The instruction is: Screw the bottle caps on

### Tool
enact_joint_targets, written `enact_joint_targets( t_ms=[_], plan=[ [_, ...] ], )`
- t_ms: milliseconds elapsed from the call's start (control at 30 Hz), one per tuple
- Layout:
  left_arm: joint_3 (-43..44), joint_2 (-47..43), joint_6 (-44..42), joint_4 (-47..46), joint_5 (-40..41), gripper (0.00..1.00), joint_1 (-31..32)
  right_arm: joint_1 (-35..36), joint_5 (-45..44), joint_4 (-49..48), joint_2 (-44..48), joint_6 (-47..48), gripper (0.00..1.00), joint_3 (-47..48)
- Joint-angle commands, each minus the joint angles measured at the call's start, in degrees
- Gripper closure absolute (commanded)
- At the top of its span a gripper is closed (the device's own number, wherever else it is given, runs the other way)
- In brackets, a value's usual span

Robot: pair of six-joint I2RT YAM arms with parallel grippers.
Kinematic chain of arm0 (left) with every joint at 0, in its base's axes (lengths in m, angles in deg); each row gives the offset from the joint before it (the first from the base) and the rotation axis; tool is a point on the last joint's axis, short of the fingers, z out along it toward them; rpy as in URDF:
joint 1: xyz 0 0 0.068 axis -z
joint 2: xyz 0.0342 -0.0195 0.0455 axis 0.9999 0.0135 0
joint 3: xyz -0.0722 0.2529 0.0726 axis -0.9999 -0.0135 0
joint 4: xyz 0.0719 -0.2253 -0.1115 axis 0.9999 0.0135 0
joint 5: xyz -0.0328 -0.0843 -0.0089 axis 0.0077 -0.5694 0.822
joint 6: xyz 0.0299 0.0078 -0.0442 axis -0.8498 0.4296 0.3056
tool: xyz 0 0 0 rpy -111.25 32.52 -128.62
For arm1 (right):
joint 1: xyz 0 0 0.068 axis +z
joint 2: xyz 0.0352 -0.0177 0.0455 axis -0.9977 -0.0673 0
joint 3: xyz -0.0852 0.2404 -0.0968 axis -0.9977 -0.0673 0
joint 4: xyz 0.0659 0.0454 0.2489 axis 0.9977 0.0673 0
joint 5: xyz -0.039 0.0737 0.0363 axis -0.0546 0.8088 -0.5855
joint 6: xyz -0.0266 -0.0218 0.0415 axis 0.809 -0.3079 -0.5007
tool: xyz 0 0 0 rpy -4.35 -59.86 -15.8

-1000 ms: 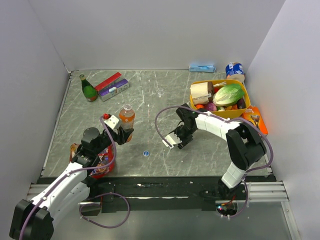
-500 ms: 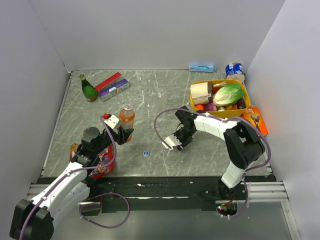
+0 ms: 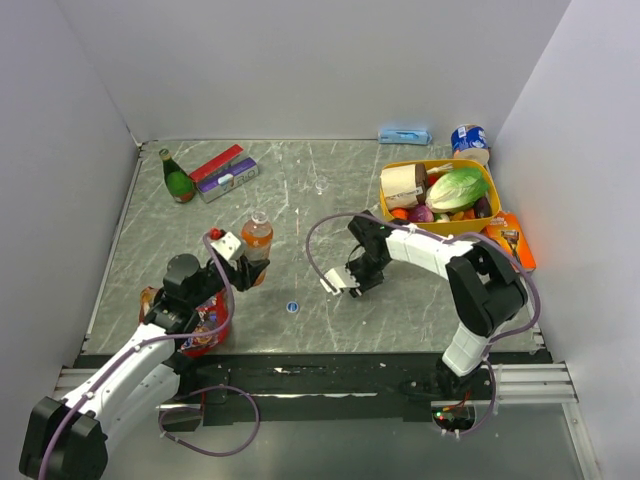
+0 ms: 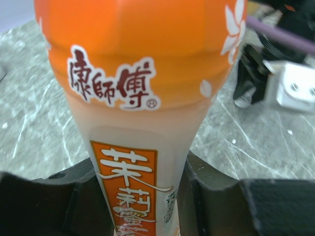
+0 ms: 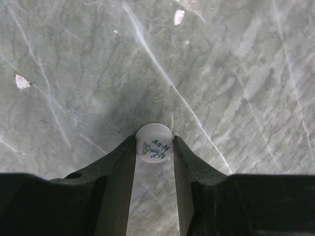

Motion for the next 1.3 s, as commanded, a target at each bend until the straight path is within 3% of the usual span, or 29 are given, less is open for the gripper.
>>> enact_joint_targets(
  t_ms=[0,233,433,733,967,1267],
  plan=[
    [-1.42,-0.31,-4.66,-4.99,-7.08,0.99,1.48,-0.58,2.66,4.76,6.53,-7.19,0.75,6.84],
    [-6.26,3.19,-11.51,-16.04,-12.1,0.99,12.1,1.6,10.92,17.59,18.57,-23.44,0.8,24.94],
    [-9.95,13.47,-11.0,-35.27,-12.63,0.99,14.93,8.46,8.47,24.38,21.92,-25.66,0.81,33.74],
    [-12.24,16.3,-10.73,-37.42,-15.18,0.99,17.13,21.29,3.2,31.15,18.16,-25.92,0.81,40.33],
    [-13.21,17.8,-10.29,-38.03,-17.46,0.99,17.66,23.5,3.02,31.15,13.58,-25.93,0.81,45.87],
    [-12.6,17.62,-8.89,-38.48,-17.29,0.99,17.93,26.13,4.77,31.86,12.61,-23.64,0.8,45.53]
  ],
)
